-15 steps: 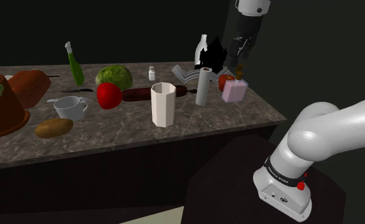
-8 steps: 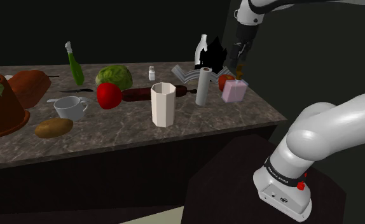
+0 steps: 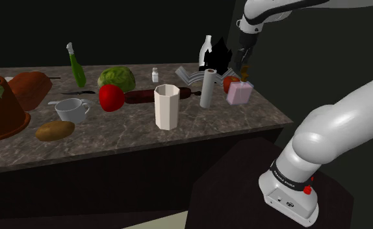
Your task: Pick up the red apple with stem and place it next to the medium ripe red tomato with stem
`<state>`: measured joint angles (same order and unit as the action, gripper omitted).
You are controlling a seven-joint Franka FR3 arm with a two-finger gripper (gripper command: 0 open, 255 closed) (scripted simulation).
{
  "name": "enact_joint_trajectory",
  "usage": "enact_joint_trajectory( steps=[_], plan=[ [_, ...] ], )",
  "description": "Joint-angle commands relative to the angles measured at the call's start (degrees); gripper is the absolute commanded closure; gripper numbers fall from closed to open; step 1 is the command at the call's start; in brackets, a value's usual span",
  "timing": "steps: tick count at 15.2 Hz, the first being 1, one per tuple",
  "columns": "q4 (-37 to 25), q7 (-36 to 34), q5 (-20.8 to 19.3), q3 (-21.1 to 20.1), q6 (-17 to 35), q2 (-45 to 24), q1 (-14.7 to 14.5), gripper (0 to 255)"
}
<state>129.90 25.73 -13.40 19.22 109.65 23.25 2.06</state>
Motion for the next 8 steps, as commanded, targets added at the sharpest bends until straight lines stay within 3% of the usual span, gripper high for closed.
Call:
enact_joint_trajectory(
  steps=[1,8],
  plan=[
    [-1.51,3.16,0.41,2.17,2.35,-3.67,0.01,0],
    [-10.89,15.60,6.16,8.61,7.97,-19.03,0.42,0]
  ],
)
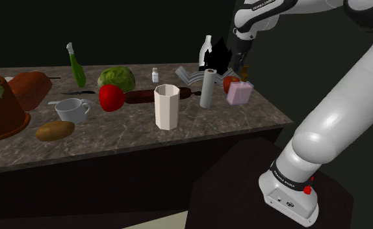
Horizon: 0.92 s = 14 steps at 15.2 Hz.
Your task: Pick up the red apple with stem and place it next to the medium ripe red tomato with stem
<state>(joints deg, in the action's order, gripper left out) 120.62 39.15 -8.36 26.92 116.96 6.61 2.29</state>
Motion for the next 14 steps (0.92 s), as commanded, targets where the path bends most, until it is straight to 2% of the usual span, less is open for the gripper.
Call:
enact_joint_trajectory(
  steps=[1,5,12,14],
  plan=[
    [-3.28,4.10,2.42,1.55,1.18,-4.79,0.46,0],
    [-9.43,10.43,7.18,2.75,2.23,-12.99,2.17,0],
    [-6.45,11.48,8.71,2.63,7.59,-15.67,2.79,0],
    [-6.45,11.48,8.71,2.62,7.59,-15.67,2.79,0]
  ],
)
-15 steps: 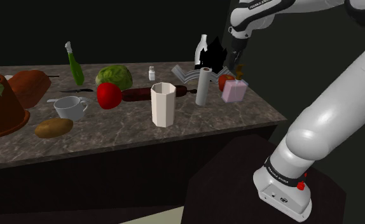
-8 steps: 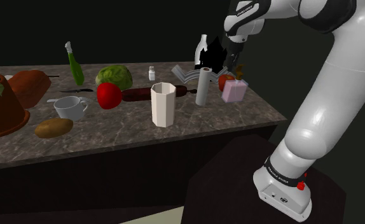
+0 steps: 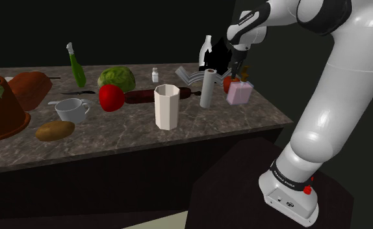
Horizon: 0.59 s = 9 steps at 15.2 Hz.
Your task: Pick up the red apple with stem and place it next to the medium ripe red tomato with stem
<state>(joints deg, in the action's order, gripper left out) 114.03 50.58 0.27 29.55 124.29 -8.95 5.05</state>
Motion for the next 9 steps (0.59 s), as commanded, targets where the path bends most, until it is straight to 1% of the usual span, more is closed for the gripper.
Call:
enact_joint_trajectory(
  steps=[1,6,7,9],
  plan=[
    [0.13,0.06,0.08,0.00,0.26,-0.11,0.03,0],
    [0.13,0.05,0.07,0.00,0.25,-0.10,0.03,0],
    [0.13,0.05,0.07,0.00,0.25,-0.10,0.03,255],
    [0.13,0.05,0.07,0.00,0.25,-0.10,0.03,255]
  ],
)
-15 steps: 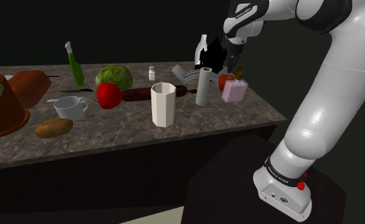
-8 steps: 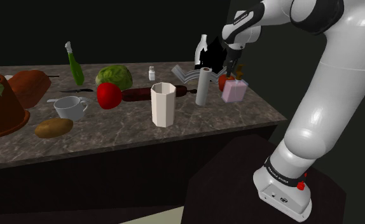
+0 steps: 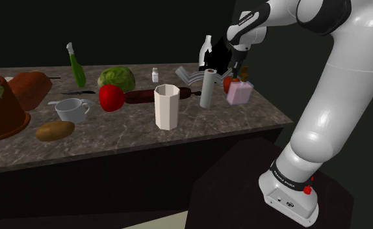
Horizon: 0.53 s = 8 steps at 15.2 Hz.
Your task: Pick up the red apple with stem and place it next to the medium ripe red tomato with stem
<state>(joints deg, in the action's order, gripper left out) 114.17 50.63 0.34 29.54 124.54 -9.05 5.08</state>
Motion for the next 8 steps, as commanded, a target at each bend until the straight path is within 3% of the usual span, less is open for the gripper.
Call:
enact_joint_trajectory(
  steps=[1,8],
  plan=[
    [0.00,0.00,0.00,0.00,0.00,0.00,0.00,255],
    [-0.40,-0.10,-0.20,0.04,-0.70,0.35,-0.05,255]
  ],
)
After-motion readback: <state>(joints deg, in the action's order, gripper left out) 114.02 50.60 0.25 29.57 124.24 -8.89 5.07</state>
